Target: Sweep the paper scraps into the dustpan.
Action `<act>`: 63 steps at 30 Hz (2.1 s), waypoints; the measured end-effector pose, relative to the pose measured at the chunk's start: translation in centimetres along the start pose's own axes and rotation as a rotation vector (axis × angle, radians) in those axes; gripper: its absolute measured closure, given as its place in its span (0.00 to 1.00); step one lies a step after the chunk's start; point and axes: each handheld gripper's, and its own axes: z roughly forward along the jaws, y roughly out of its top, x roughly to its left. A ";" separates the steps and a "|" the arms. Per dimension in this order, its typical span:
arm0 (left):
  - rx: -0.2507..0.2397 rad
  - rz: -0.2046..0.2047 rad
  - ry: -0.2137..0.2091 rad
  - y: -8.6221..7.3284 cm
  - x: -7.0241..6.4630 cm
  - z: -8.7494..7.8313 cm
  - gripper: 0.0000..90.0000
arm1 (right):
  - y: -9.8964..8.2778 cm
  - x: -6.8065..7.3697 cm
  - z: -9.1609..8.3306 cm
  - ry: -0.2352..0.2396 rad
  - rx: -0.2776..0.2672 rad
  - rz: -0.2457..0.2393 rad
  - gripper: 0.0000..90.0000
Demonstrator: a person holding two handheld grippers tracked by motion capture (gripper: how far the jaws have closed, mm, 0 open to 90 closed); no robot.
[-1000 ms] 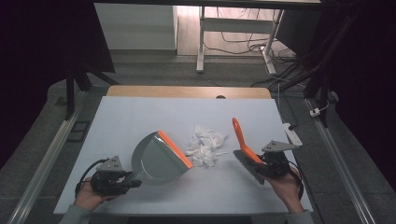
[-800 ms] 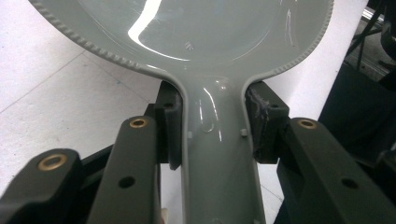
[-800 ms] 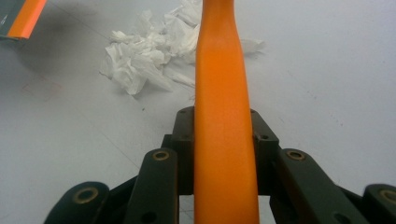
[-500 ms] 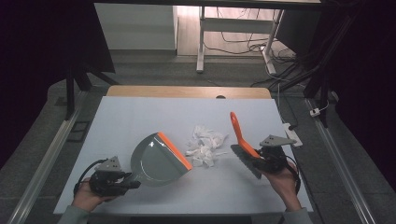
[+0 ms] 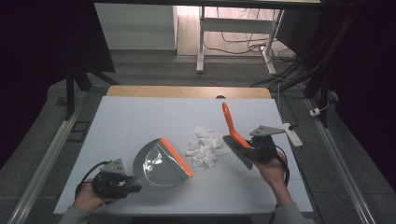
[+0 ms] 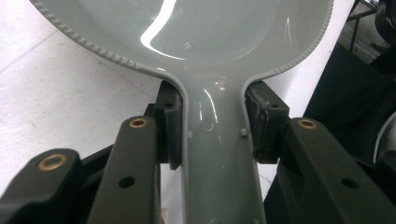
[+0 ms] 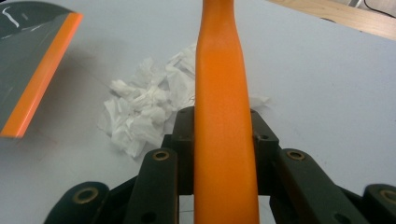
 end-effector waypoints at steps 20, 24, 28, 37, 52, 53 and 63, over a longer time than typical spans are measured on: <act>0.092 0.048 -0.053 1.5 1.1 2.4 0.68 | 1.1 -0.4 3.8 -0.074 0.034 0.024 0.79; 0.096 0.035 -0.049 1.7 1.8 2.4 0.68 | 1.2 -0.5 4.1 -0.093 0.037 0.040 0.79; 0.093 0.029 -0.046 1.8 2.1 2.3 0.68 | 1.4 -0.8 4.2 -0.125 0.038 0.036 0.79; 0.102 0.033 -0.043 2.1 2.0 2.4 0.68 | 1.8 -2.0 5.2 -0.150 0.034 0.061 0.79; 0.155 0.037 -0.049 3.8 2.3 3.0 0.68 | 2.2 -3.5 6.9 -0.158 0.040 0.082 0.79; 0.159 0.034 -0.048 3.9 2.3 3.0 0.68 | 2.3 -3.6 7.0 -0.155 0.039 0.080 0.79; 0.187 0.027 -0.058 4.5 2.6 3.8 0.68 | 2.7 -3.9 8.5 -0.167 0.055 0.073 0.79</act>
